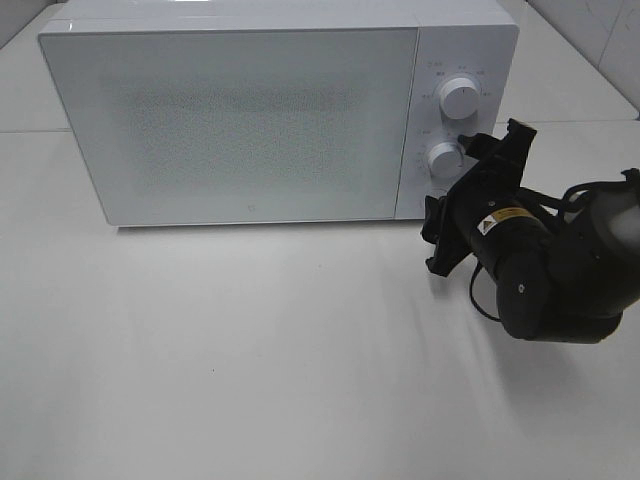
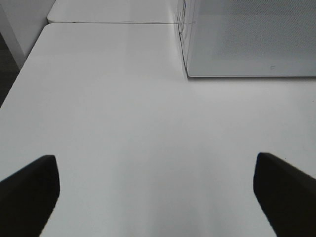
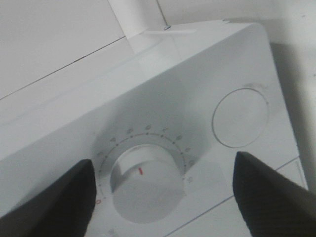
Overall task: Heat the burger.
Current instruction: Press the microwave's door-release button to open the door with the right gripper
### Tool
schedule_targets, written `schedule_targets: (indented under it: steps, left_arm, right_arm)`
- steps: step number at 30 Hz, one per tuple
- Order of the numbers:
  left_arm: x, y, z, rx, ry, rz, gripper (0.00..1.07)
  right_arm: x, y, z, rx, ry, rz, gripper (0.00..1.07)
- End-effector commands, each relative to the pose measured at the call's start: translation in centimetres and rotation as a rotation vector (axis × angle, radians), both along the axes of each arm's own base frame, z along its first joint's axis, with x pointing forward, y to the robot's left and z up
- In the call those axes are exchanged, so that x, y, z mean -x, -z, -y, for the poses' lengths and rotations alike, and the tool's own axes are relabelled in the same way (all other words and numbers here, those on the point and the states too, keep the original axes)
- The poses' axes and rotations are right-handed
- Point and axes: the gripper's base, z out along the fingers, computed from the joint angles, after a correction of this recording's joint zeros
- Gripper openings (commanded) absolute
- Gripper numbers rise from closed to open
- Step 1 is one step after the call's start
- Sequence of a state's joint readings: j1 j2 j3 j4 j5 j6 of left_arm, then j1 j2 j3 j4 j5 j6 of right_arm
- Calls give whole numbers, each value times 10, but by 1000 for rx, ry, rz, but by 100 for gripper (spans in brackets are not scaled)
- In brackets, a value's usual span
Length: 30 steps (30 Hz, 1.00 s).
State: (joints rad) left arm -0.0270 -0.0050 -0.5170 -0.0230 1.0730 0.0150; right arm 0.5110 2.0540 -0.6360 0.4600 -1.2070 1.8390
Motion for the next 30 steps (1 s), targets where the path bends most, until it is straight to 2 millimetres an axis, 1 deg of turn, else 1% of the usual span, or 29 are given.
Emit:
schedule_targets:
  steps: [1,3,6,11,14,15,17,18,19,20,21,22,23,24,25,26,27,28,29,30]
  left_arm:
    - [2,0,0,7,-4,16,101]
    - [2,0,0,7,-4,16,101]
    - [2,0,0,7,-4,16,101]
    - [2,0,0,7,-4,16,101]
    - [2,0,0,7,-4,16,101]
    - [2,0,0,7,-4,16,101]
    - [2,0,0,7,-4,16,101]
    - [2,0,0,7,-4,16,101]
    - [2,0,0,7,-4,16,101]
    - [2,0,0,7,-4,16,101]
    - [2,0,0,7,-4,16,101]
    - [2,0,0,7,-4,16,101]
    - [2,0,0,7,-4,16,101]
    - [2,0,0,7,-4,16,101]
    - [2,0,0,7,-4,16,101]
    - [2,0,0,7,-4,16,101]
    - [2,0,0,7,-4,16,101]
    - [2,0,0,7,-4,16,101]
    - [2,0,0,7,-4,16,101]
    - [2,0,0,7,-4,16,101]
  right_arm:
    - [1,-12,4,-42,25,136,76]
    - [8,-15,9,-47,34,177,76]
    - [10,-16,10,-46,35,178,76]
    - [23,-27,19,-28,48,185,76]
    - [25,-28,20,-23,47,185,76]
    - [30,-33,23,-22,47,190,76]
    - [32,-36,24,-20,46,195,76]
    - [39,-41,26,9,38,203,76]
    - [48,-47,28,96,16,216,76]
    - [48,-47,28,96,16,216,76]
    - [52,-49,30,147,4,221,76]
    - [61,-58,31,287,-42,254,76]
    - [61,-58,31,287,-42,254,76]
    - [66,-64,32,342,-57,277,76]
    - [75,-75,35,477,-91,323,76]
    - [75,-75,35,477,-91,323,76]
    - [86,-85,39,578,-117,370,76]
    - [86,-85,39,578,-117,370,76]
    - [91,-92,41,628,-128,401,76]
    - [102,-102,45,719,-142,453,76]
